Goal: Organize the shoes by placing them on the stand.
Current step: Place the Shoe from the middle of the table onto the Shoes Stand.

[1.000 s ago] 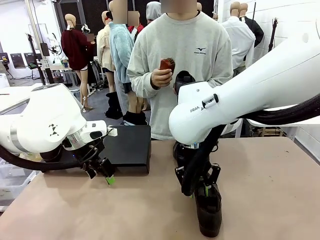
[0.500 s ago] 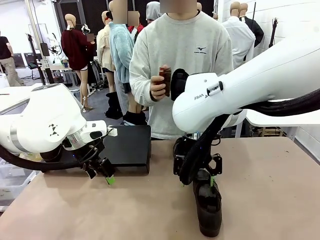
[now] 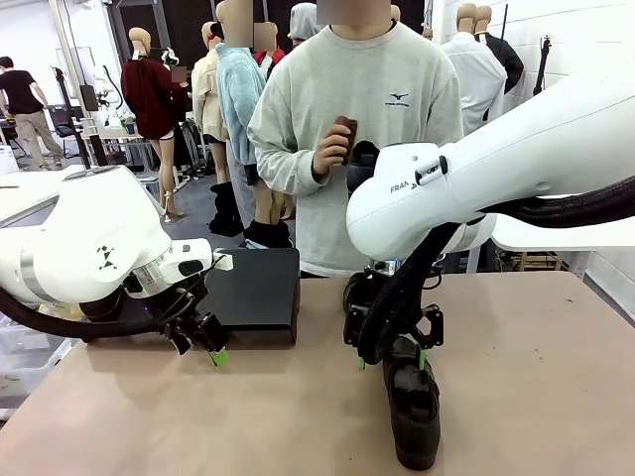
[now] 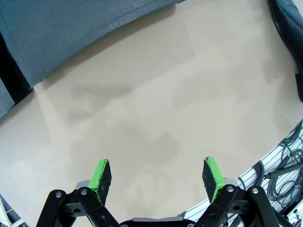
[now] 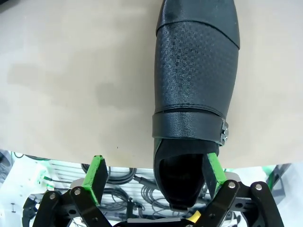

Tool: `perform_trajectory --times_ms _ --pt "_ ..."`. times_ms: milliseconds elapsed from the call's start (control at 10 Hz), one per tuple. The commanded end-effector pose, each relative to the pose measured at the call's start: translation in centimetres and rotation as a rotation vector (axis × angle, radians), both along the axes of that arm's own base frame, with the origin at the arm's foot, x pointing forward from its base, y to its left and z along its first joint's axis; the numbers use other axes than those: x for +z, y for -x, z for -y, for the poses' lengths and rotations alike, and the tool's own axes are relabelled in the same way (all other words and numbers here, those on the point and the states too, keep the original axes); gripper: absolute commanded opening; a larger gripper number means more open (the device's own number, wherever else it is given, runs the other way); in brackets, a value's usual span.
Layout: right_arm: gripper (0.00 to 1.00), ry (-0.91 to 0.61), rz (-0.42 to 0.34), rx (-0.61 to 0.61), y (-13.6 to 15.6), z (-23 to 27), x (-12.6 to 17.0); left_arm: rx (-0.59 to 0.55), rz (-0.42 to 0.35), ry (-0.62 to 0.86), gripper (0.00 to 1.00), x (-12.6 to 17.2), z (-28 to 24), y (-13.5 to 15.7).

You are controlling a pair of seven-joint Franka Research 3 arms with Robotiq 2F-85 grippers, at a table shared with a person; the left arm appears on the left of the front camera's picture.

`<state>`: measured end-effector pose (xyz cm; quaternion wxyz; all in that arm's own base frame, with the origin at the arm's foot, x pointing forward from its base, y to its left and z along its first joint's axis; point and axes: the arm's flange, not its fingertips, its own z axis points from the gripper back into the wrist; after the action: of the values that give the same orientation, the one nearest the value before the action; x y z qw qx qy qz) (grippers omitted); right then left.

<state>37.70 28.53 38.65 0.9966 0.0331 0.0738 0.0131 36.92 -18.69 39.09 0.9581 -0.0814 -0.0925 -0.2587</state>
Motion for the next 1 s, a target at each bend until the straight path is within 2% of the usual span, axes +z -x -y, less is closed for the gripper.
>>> perform_trajectory --times_ms 0,100,300,400,500,600,800,900 --pt "1.00 0.010 0.006 0.001 -0.1 -0.1 0.1 0.000 -0.004 -0.008 1.00 0.1 0.0 0.2" --pt "1.00 0.000 0.000 0.000 0.0 0.0 0.0 0.000 -0.004 -0.008 1.00 0.1 0.0 0.2" --pt "1.00 -0.031 0.058 0.125 1.1 2.0 5.0 0.000 -0.004 -0.008 1.00 0.1 0.0 0.2" --pt "1.00 0.030 0.075 0.108 0.8 3.5 6.5 0.000 -0.004 -0.008 1.00 0.1 0.0 0.2" --pt "1.00 0.047 0.079 0.070 0.6 6.3 8.1 0.000 -0.004 -0.008 1.00 0.1 0.0 0.2" --pt "1.00 0.017 0.063 0.081 0.6 9.6 9.1 0.000 -0.004 -0.008 1.00 0.1 0.0 0.2" --pt "1.00 -0.012 0.009 0.029 -0.5 17.2 9.4 0.001 0.000 0.000 1.00 0.0 0.0 0.0" --pt "1.00 -0.050 0.001 -0.022 -1.1 20.3 9.3 -0.045 0.035 -0.014 1.00 0.0 3.4 0.9"
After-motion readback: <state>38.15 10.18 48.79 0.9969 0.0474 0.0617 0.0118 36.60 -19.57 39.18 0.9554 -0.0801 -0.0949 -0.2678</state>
